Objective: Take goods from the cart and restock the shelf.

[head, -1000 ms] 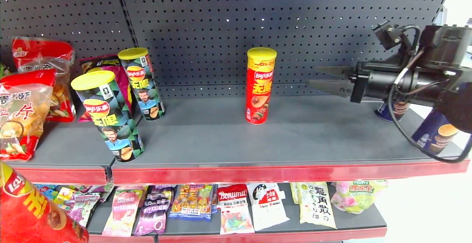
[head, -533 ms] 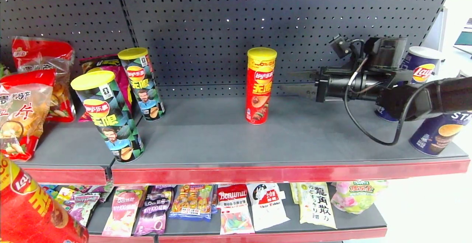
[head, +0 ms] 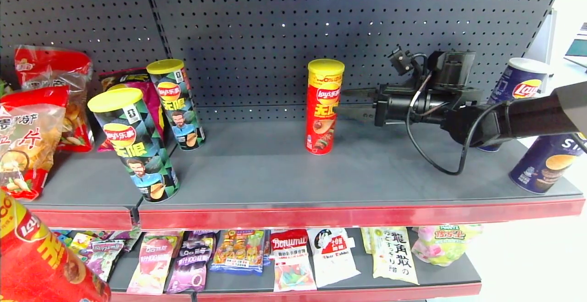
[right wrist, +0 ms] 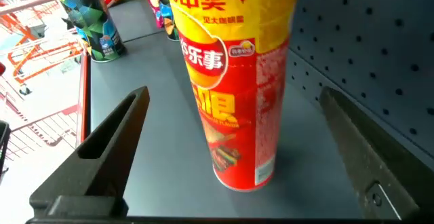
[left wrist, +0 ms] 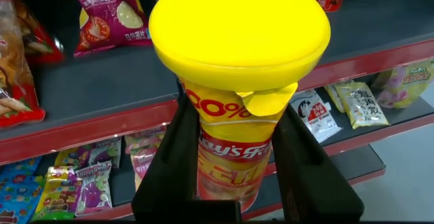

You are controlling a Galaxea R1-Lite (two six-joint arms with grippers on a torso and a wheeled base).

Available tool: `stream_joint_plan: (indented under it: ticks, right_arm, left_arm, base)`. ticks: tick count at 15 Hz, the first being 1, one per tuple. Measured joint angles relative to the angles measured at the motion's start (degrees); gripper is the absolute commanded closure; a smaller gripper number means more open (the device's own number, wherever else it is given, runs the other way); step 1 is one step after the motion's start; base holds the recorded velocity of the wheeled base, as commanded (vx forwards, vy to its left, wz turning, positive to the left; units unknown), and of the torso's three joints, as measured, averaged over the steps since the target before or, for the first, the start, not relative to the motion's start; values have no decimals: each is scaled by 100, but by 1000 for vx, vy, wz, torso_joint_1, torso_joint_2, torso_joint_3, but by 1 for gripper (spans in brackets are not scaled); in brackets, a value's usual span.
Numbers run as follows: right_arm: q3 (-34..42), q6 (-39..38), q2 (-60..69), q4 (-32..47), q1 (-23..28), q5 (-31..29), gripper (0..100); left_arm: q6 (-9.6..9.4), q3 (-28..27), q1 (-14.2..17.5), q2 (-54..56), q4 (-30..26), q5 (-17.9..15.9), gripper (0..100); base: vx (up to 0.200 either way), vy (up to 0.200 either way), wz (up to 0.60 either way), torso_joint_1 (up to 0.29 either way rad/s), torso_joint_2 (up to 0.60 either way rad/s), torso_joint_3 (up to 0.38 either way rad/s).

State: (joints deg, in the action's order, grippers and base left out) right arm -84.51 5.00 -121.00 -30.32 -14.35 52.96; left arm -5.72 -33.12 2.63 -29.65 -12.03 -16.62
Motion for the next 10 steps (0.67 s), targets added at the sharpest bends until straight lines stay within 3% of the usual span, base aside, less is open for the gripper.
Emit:
stream_joint_plan:
  ticks: [10]
  right_arm:
    - [-730, 0, -529, 5, -243, -24, 0]
  left_arm:
    - [0, 9, 0, 27, 0, 1, 100]
  base:
    - [0, 0, 0, 0, 0, 0]
